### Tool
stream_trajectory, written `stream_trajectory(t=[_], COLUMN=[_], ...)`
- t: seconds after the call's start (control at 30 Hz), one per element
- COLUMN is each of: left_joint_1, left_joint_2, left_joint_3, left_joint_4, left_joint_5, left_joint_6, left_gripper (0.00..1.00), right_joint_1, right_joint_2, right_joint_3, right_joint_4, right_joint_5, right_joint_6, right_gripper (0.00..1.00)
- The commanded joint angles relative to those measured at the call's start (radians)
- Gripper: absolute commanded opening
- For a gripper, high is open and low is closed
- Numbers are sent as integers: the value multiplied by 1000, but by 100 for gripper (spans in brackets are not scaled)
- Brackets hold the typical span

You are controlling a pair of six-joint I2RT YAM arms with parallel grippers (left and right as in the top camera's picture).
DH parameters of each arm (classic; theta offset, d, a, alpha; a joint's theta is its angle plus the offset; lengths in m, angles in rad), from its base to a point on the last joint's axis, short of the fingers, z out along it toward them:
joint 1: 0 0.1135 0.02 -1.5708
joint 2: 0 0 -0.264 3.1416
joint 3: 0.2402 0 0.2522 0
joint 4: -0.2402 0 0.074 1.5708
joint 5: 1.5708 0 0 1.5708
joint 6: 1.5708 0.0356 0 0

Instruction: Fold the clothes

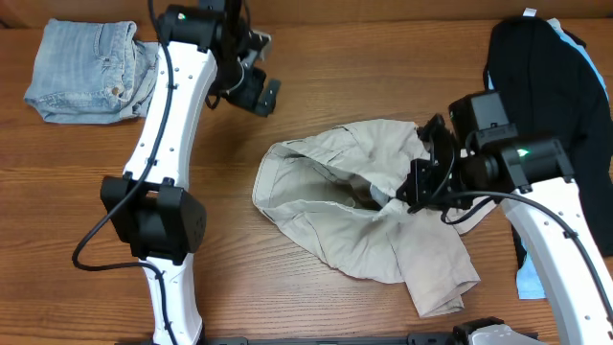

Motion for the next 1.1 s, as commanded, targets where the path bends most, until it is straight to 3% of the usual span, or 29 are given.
stream_trajectory(t=[0.0,0.03,0.3,0.83,0.9,0.97,1.03,1.07], left_joint_1=[4,4,-1,-142,-148,-148,-143,-138], left_joint_2=[-6,-6,-6,-6,-6,-6,-6,-6], left_joint_3=[-77,-126,-334,-511,-512,-510,-496,-478], left_joint_4=[7,18,178,568,607,645,660,656], left_joint_5=[112,142,218,178,108,19,-52,-80], left_joint_6=[176,235,332,325,279,208,146,116], left_gripper=[100,100,100,100,87,67,25,15], right_joint_1=[-2,-2,-2,-2,-2,-2,-2,-2], right_joint_2=[-9,-9,-8,-8,-8,-8,-8,-8], right_joint_3=[-34,-42,-45,-45,-45,-45,-45,-45], right_joint_4=[18,30,70,104,110,122,145,161], right_joint_5=[9,9,9,10,10,10,10,10], right_joint_6=[24,32,39,39,39,39,39,39], right_gripper=[4,4,5,7,7,7,7,7])
